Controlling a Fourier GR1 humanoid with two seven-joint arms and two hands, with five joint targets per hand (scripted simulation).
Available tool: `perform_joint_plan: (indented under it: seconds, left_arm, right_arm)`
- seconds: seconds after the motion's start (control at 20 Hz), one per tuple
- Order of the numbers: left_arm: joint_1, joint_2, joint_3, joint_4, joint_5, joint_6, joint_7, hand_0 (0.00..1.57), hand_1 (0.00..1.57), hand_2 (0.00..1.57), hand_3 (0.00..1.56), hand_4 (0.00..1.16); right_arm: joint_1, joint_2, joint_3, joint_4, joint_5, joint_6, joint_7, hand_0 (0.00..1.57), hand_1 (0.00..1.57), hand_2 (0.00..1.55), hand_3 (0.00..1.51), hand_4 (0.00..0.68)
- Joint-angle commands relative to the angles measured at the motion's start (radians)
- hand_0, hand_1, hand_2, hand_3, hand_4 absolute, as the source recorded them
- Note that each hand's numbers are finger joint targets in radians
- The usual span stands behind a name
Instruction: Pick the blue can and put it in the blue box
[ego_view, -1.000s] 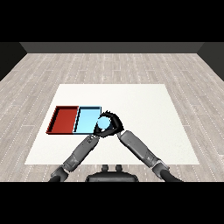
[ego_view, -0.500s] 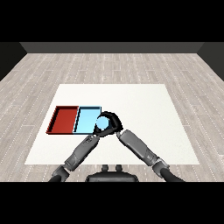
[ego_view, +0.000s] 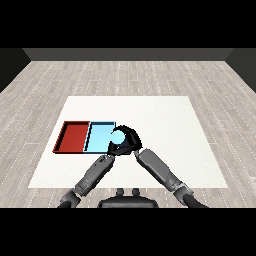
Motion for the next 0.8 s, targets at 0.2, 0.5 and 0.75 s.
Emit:
perform_joint_plan:
  seconds: [0.2,0.5,0.75]
  left_arm:
    - [-0.090,-0.017,0.002,0.087,0.080,0.016,-0.011,1.57,1.57,1.52,1.45,1.10]
    - [-0.037,-0.017,-0.023,0.066,0.032,0.028,-0.006,1.57,1.57,1.56,1.49,1.14]
    - [-0.015,-0.017,0.025,0.066,-0.020,-0.003,-0.016,1.57,1.57,1.57,1.51,1.13]
  right_arm:
    - [0.057,0.018,-0.025,0.033,0.020,0.060,-0.039,0.00,0.00,0.00,0.00,0.000]
    - [-0.007,0.018,0.003,0.049,-0.041,-0.005,-0.054,0.00,0.00,0.00,0.00,0.000]
    - [0.088,0.018,-0.128,-0.124,0.041,0.106,0.096,0.00,0.00,0.00,0.00,0.000]
